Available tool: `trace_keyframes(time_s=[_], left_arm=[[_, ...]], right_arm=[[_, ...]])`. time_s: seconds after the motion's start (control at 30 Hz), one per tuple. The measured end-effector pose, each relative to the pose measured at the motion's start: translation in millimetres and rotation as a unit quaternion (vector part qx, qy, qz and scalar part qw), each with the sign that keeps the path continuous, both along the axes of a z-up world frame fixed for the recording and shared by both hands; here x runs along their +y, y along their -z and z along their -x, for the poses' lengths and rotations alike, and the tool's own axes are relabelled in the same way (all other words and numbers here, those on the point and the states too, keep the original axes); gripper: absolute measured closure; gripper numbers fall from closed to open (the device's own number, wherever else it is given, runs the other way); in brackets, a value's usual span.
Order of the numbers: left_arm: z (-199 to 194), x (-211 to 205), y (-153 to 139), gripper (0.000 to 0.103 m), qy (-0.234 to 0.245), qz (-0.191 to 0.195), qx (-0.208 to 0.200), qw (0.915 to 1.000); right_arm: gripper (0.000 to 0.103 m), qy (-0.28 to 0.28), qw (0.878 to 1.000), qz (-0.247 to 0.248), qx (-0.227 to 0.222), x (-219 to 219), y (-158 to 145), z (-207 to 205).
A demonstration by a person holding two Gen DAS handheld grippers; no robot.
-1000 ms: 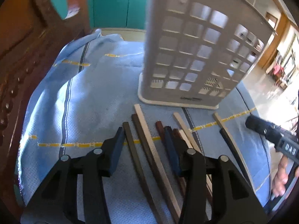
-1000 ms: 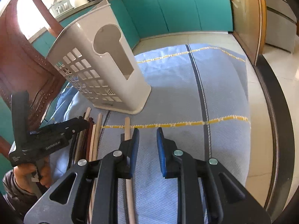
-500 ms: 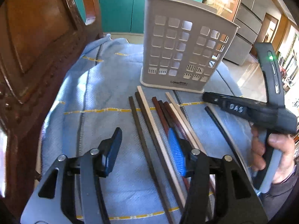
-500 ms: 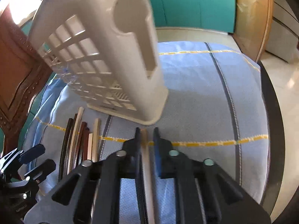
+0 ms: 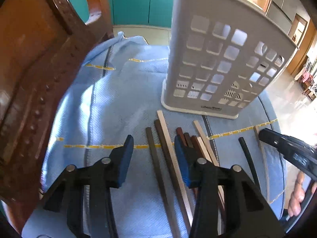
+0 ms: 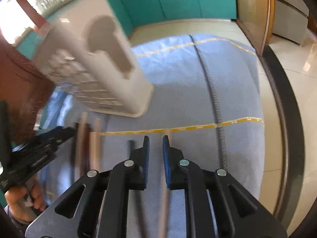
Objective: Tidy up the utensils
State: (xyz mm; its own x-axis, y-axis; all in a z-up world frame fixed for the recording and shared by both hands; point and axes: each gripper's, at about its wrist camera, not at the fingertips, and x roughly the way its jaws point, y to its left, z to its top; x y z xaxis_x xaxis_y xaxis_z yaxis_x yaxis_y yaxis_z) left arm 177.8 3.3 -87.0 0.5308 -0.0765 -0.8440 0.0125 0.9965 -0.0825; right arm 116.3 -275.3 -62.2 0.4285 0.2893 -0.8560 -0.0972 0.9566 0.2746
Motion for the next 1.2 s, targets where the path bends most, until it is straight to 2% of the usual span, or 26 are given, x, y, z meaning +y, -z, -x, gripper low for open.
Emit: trace_keyframes(time_s=[0.1, 0.17, 0.27, 0.37, 0.43, 0.5, 0.53, 0.57, 0.6, 0.73, 0.83, 0.93, 1.0, 1.03, 1.13, 1.2], left_arm=[[5, 1, 1, 0.059, 0.005, 0.024, -0.005, 0.9997], [8, 1, 3, 0.059, 0.014, 0.028, -0.013, 0.9994], [12, -4, 10, 0.058, 0.019, 0.014, -0.006, 0.9997], [18, -6, 15, 0.056, 0.023, 0.024, 0.008, 0.9994], [23, -10, 13, 0.053, 0.04, 0.031, 0.008, 0.9987], [29, -18, 13, 0.048, 0.062, 0.005, -0.003, 0.9981], [31, -22, 14, 0.048, 0.067, -0.013, -0.004, 0.9976], [31, -25, 15, 0.048, 0.071, -0.022, -0.004, 0.9972], [31, -25, 15, 0.048, 0.073, -0.023, -0.007, 0.997], [33, -25, 8, 0.048, 0.072, -0.001, -0.005, 0.9974], [29, -15, 3, 0.048, 0.056, 0.021, -0.006, 0.9982], [23, -4, 8, 0.048, 0.04, 0.043, 0.011, 0.9982], [15, 0, 16, 0.051, 0.031, 0.037, 0.02, 0.9987], [14, 3, 16, 0.055, 0.023, 0.034, 0.021, 0.9989], [17, 14, 8, 0.055, 0.011, 0.054, 0.012, 0.9984], [21, 21, 5, 0.055, -0.003, 0.043, 0.006, 0.999]], right_arm=[[0.079, -0.005, 1.0, -0.019, -0.001, -6, 1, 3], [0.078, -0.014, 1.0, 0.001, -0.006, -4, -1, 14], [0.077, -0.038, 0.997, 0.06, -0.028, 9, -3, 34], [0.077, -0.056, 0.989, 0.131, -0.047, 22, -2, 56], [0.077, -0.075, 0.983, 0.157, -0.059, 29, -2, 65], [0.08, -0.083, 0.983, 0.151, -0.059, 29, -2, 67], [0.085, -0.083, 0.985, 0.139, -0.055, 27, -2, 66], [0.094, -0.08, 0.987, 0.131, -0.049, 26, -3, 64], [0.095, -0.074, 0.989, 0.124, -0.045, 24, -3, 60], [0.096, -0.045, 0.995, 0.085, -0.028, 15, -7, 50], [0.096, -0.03, 0.996, 0.082, -0.027, 10, -10, 49], [0.096, -0.026, 0.996, 0.087, -0.023, 11, -7, 47], [0.096, -0.026, 0.995, 0.09, -0.026, 12, -8, 49], [0.096, -0.026, 0.995, 0.089, -0.028, 12, -10, 50], [0.096, -0.027, 0.996, 0.082, -0.034, 10, -15, 53], [0.095, -0.027, 0.996, 0.08, -0.038, 10, -18, 54]])
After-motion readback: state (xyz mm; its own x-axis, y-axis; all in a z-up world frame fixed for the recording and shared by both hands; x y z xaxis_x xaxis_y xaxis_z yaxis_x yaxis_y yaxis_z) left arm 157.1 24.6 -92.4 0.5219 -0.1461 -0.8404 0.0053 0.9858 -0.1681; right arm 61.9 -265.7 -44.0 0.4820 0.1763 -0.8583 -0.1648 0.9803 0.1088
